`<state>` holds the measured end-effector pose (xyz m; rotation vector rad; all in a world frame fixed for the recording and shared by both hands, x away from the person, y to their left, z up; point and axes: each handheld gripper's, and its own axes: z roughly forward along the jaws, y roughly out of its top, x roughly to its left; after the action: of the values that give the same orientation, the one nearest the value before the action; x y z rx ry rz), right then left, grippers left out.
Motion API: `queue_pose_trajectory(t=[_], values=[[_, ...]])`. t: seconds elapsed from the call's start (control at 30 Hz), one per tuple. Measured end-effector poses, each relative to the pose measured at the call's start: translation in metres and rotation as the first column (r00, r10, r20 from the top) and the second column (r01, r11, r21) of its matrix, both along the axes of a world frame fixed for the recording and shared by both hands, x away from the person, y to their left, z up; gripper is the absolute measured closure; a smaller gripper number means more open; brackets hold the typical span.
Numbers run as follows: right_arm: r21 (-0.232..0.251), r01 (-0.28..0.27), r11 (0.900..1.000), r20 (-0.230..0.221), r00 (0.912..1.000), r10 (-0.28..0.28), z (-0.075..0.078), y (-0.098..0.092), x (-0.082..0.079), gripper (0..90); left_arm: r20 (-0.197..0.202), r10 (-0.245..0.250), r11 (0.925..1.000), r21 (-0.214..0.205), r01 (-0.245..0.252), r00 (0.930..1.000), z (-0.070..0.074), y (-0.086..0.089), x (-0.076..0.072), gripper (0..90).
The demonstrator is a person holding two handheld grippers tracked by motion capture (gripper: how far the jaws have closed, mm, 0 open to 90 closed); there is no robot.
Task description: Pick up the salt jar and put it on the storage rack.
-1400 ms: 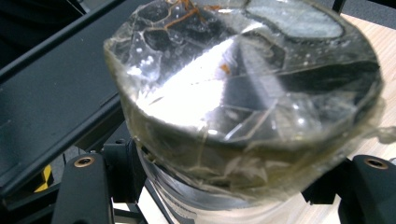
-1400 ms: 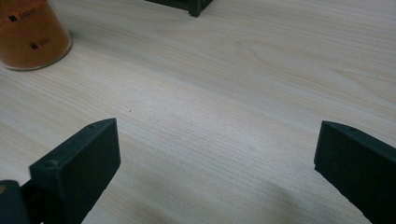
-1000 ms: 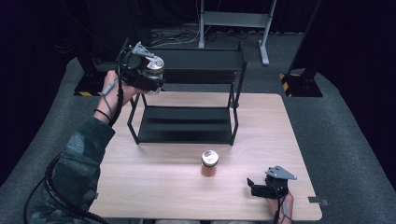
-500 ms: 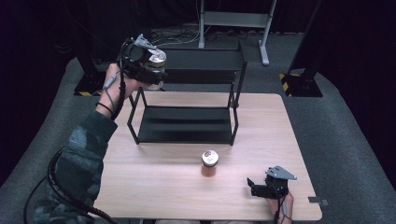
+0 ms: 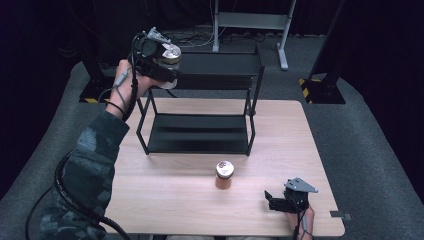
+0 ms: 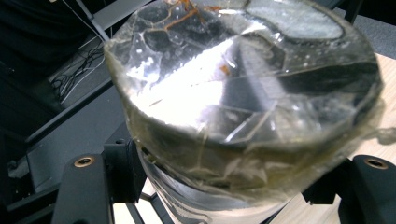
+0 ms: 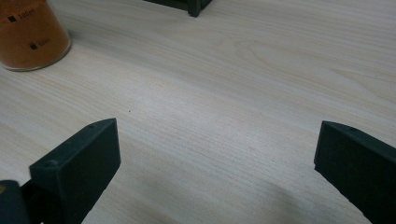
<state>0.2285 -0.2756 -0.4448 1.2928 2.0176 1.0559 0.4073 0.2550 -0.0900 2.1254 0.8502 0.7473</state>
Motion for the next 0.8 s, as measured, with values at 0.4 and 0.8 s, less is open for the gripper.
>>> queue_pose_trajectory(t=[0.4,0.8], values=[[0.0,0.0,1.0,0.0,1.0,0.0,0.0,0.0,0.0,0.0,-0.002,0.017,0.9997,-0.017,-0.017,0.9999,0.004,-0.003,0.01,30.8],[-0.003,-0.002,1.0,-0.001,1.0,0.002,0.0,0.0,0.0,0.0,-0.002,0.034,0.9985,-0.042,-0.034,0.9994,0.005,-0.008,0.02,30.7]])
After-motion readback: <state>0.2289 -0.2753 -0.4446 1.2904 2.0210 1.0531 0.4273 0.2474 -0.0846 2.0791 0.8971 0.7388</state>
